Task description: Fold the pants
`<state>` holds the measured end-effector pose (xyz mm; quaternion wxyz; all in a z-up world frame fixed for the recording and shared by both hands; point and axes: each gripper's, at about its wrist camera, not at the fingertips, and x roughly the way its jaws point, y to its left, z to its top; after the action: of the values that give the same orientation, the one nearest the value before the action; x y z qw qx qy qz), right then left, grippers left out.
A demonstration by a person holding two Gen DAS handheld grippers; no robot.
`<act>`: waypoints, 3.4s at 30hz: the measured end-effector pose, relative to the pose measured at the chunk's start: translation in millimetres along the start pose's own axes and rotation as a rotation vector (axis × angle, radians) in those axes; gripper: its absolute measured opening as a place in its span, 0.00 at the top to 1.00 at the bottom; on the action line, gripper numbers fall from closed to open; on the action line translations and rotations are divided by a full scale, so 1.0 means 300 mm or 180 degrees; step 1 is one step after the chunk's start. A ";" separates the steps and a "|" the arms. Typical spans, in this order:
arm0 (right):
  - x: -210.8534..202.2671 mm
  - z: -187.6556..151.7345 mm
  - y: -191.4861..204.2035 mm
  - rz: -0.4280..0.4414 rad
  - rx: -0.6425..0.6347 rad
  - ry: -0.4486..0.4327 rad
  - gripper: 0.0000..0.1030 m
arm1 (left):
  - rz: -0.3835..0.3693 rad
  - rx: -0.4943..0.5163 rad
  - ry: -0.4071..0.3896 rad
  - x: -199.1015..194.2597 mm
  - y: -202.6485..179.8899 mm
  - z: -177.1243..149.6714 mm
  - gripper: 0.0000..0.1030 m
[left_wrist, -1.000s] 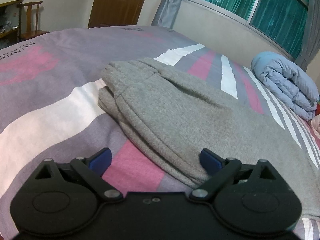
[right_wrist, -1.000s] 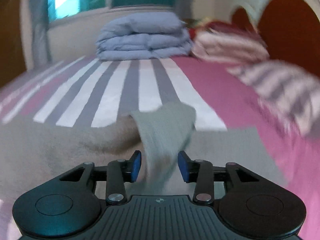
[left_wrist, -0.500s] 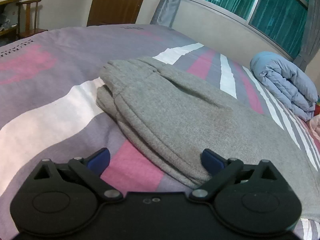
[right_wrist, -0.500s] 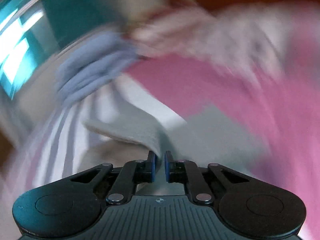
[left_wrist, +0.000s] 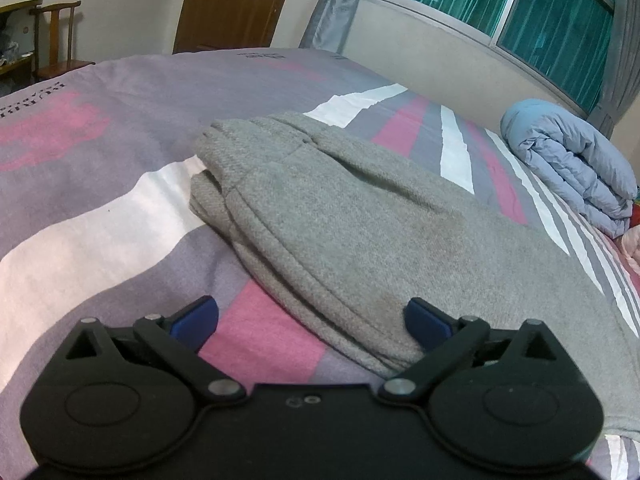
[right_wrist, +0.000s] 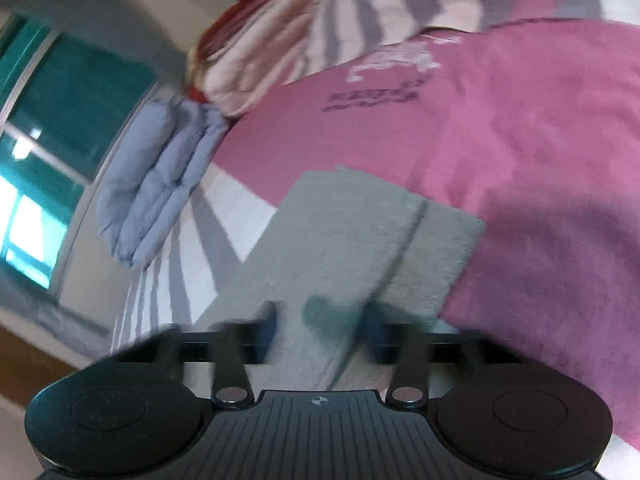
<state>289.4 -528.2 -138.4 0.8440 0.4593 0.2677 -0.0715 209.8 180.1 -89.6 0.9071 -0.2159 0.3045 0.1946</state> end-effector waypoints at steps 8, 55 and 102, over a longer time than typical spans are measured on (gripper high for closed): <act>-0.155 0.001 0.000 0.0258 -0.0134 -0.0269 0.96 | -0.0007 0.0010 0.0002 0.000 0.003 0.000 0.08; -0.158 -0.003 -0.187 0.0366 0.0560 -0.0193 0.75 | -0.0393 0.1337 0.0010 -0.037 -0.615 -0.267 0.06; 0.192 -0.494 0.792 0.1468 -0.2354 0.0919 0.72 | 0.0642 -0.0067 -0.0333 -0.045 0.101 0.228 0.24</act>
<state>368.0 -265.5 -57.5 0.8991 0.1800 0.2809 0.2834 217.3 237.3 -39.8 0.8952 -0.1833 0.2749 0.2991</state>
